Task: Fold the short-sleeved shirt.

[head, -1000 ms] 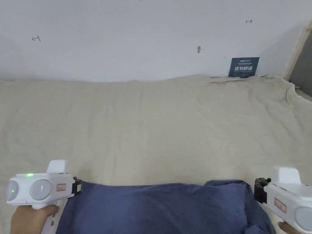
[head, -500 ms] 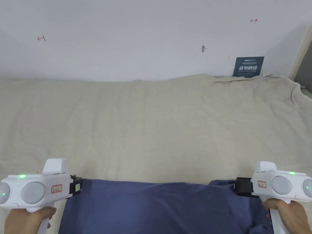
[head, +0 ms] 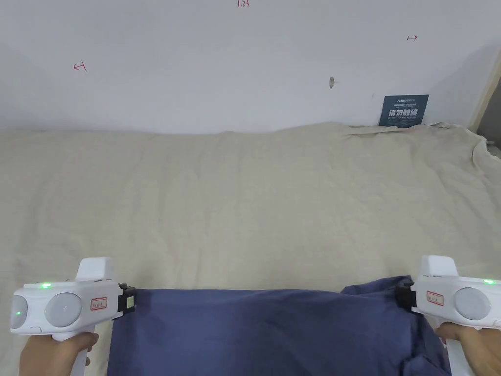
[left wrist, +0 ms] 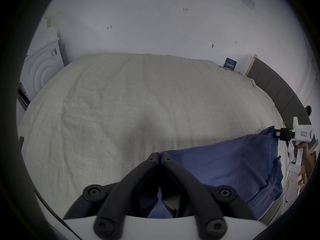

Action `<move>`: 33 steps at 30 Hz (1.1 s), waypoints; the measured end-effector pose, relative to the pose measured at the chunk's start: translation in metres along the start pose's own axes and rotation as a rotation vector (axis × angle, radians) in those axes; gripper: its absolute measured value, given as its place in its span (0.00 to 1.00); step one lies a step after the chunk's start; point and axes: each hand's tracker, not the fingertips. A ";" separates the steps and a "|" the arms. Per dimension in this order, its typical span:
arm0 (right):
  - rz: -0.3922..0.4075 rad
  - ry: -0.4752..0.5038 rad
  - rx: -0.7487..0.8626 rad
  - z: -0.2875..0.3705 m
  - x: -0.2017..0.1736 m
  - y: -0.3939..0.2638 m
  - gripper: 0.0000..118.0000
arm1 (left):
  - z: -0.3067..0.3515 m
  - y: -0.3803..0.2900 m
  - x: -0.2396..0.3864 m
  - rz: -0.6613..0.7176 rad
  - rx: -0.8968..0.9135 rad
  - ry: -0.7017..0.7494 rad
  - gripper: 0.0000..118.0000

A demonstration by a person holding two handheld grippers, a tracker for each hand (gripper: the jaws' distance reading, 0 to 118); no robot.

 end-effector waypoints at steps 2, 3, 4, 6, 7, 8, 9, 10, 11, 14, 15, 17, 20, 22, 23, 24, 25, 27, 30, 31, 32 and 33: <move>0.016 0.019 0.039 0.026 -0.005 -0.002 0.05 | 0.008 -0.005 0.000 0.006 0.008 0.005 0.00; 0.025 0.025 0.058 0.039 -0.011 -0.004 0.05 | 0.011 -0.007 0.000 0.009 0.009 0.005 0.00; 0.031 0.034 0.079 0.053 -0.013 -0.007 0.05 | 0.014 -0.009 -0.003 0.015 0.012 0.008 0.00; 0.027 0.055 0.106 0.075 -0.014 -0.014 0.05 | 0.019 -0.013 -0.010 0.023 0.018 0.012 0.00; 0.026 0.068 0.121 0.089 -0.017 -0.018 0.05 | 0.024 -0.015 -0.011 0.024 0.021 0.014 0.00; 0.025 0.078 0.132 0.101 -0.019 -0.023 0.05 | 0.029 -0.019 -0.013 0.027 0.025 0.016 0.00; 0.027 0.083 0.140 0.111 -0.020 -0.028 0.05 | 0.036 -0.021 -0.011 0.030 0.027 0.017 0.00; 0.033 0.090 0.149 0.121 -0.021 -0.034 0.05 | 0.042 -0.024 -0.012 0.031 0.029 0.017 0.00; 0.033 0.095 0.158 0.131 -0.021 -0.039 0.05 | 0.047 -0.029 -0.012 0.031 0.032 0.018 0.00; 0.013 0.121 0.181 0.157 -0.022 -0.061 0.05 | 0.065 -0.045 -0.014 0.028 0.035 0.019 0.00; 0.011 0.123 0.181 0.163 -0.020 -0.066 0.05 | 0.070 -0.051 -0.015 0.027 0.035 0.020 0.00; 0.010 0.129 0.181 0.174 -0.021 -0.082 0.05 | 0.080 -0.065 -0.015 0.029 0.031 0.022 0.00; 0.007 0.128 0.178 0.186 -0.020 -0.106 0.05 | 0.090 -0.087 -0.016 0.024 0.017 0.026 0.00; 0.005 0.122 0.170 0.192 -0.020 -0.123 0.05 | 0.098 -0.103 -0.014 0.018 0.000 0.030 0.00; 0.000 0.118 0.164 0.192 -0.018 -0.131 0.05 | 0.100 -0.111 -0.014 0.016 -0.008 0.032 0.00; -0.008 0.115 0.156 0.194 -0.017 -0.138 0.05 | 0.102 -0.118 -0.014 0.015 -0.015 0.033 0.00; -0.016 0.113 0.150 0.195 -0.017 -0.146 0.05 | 0.102 -0.125 -0.016 0.014 -0.023 0.035 0.00; -0.026 0.104 0.128 0.195 -0.016 -0.161 0.05 | 0.103 -0.139 -0.017 0.021 -0.035 0.040 0.00; -0.044 0.094 0.090 0.193 -0.015 -0.184 0.05 | 0.104 -0.160 -0.017 0.028 -0.060 0.046 0.00; -0.057 0.089 0.071 0.188 -0.008 -0.192 0.05 | 0.104 -0.167 -0.017 0.027 -0.067 0.050 0.00; -0.065 0.088 0.060 0.186 -0.007 -0.199 0.05 | 0.104 -0.174 -0.017 0.028 -0.076 0.054 0.00; -0.068 0.080 0.047 0.185 -0.006 -0.205 0.05 | 0.096 -0.181 -0.028 0.026 -0.081 0.056 0.00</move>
